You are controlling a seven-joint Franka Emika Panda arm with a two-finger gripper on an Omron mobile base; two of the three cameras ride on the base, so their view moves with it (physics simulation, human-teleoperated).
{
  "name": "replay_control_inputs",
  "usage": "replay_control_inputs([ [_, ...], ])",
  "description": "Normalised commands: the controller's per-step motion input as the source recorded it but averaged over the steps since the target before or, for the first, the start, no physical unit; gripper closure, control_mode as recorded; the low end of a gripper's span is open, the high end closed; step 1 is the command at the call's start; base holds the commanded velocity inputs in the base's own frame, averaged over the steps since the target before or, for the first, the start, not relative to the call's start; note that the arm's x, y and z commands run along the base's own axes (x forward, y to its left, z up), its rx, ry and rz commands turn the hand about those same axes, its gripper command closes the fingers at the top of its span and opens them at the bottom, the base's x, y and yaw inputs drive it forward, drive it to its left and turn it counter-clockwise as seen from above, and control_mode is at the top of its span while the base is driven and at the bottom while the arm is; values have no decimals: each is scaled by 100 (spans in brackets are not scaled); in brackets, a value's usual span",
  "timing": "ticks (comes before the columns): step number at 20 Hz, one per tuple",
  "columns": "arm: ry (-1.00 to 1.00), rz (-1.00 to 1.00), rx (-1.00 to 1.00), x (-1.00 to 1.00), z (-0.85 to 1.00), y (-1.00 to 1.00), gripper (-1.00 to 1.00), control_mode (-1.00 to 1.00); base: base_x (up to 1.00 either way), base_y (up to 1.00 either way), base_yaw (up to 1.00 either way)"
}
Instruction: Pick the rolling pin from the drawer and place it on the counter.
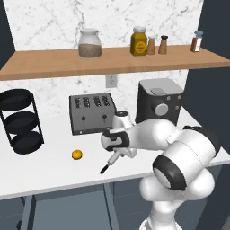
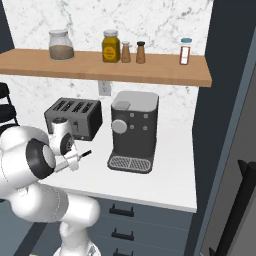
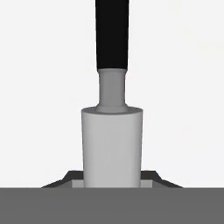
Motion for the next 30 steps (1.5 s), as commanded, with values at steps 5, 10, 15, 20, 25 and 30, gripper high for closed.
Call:
replay_control_inputs([
  [5, -1, -1, -7, 25, -42, 27, -100, -100, 0, 0, 0],
  [10, -5, -1, 0, 0, -2, 4, -100, -100, 0, 0, 0],
  [15, -11, 0, 0, -10, 6, 0, -100, -100, 0, 0, 0],
  [20, -13, 0, 0, -71, 74, 0, -100, -100, 0, 0, 0],
  [25, 3, 0, 0, -88, 100, -41, -100, -100, 0, 0, 0],
  [30, 16, 11, 0, -82, 53, -97, -100, -100, 0, 0, 0],
])
